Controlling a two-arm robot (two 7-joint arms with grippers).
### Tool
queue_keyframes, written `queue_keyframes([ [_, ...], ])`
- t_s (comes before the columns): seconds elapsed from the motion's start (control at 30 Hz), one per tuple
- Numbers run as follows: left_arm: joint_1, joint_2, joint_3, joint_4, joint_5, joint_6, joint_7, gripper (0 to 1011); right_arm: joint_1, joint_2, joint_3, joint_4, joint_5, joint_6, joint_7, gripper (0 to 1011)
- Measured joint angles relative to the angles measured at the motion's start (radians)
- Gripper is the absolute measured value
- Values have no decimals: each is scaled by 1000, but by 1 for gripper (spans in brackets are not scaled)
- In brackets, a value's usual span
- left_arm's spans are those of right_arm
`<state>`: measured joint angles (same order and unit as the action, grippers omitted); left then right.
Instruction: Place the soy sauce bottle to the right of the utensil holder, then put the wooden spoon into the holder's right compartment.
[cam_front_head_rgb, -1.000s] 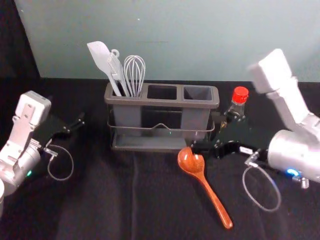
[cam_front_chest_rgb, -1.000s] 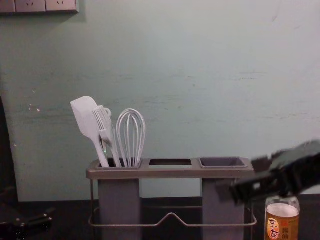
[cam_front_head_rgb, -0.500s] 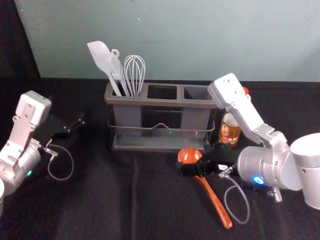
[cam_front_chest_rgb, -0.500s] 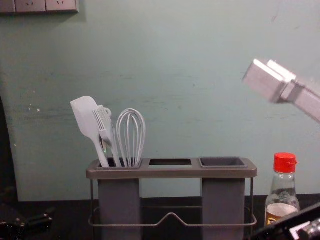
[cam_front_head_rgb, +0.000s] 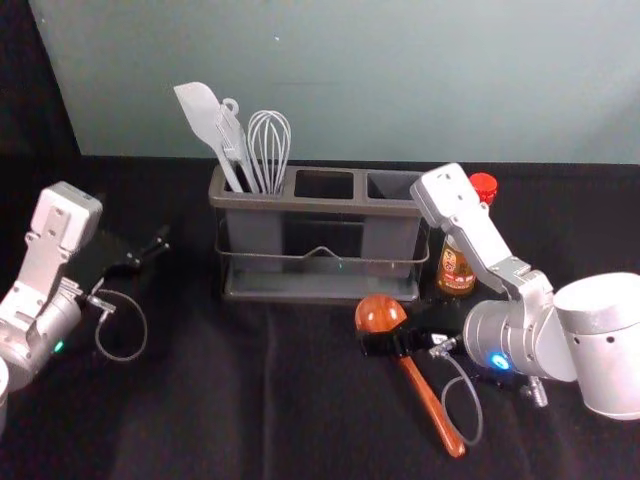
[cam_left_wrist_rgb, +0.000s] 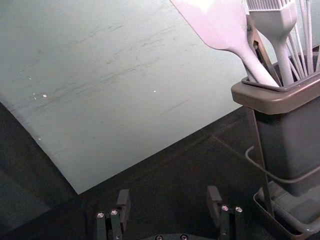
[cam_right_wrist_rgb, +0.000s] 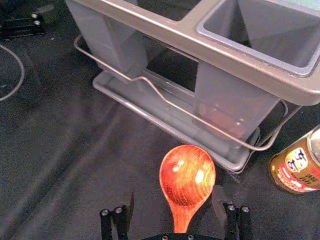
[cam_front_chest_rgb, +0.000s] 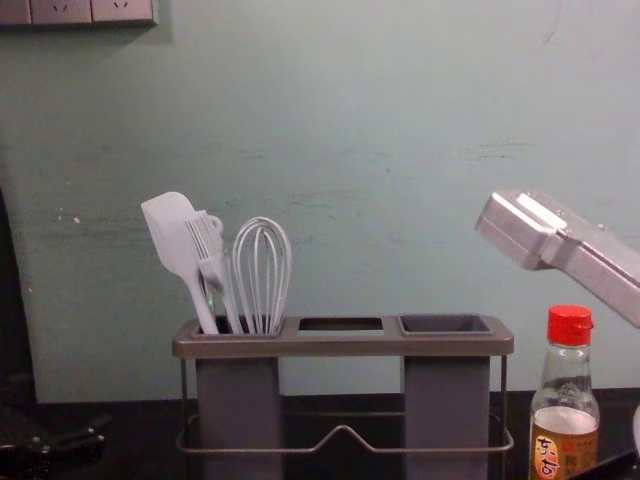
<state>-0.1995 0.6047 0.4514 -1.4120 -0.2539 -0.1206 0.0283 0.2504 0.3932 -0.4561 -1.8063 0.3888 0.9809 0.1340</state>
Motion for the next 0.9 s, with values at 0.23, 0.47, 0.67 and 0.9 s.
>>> queue_keyframes([
  [0.23, 0, 0, 0, 0, 0, 0, 0, 1005, 7, -15, -4, 35, -24, -21, 1, 1002],
  [0.47, 0, 0, 0, 0, 0, 0, 0, 1005, 12, -29, -6, 62, -44, -43, 11, 1002],
  [0.67, 0, 0, 0, 0, 0, 0, 0, 1005, 17, -38, -4, 86, -59, -52, 22, 1002],
  [0.9, 0, 0, 0, 0, 0, 0, 0, 1005, 18, -46, -1, 100, -75, -59, 33, 1002],
])
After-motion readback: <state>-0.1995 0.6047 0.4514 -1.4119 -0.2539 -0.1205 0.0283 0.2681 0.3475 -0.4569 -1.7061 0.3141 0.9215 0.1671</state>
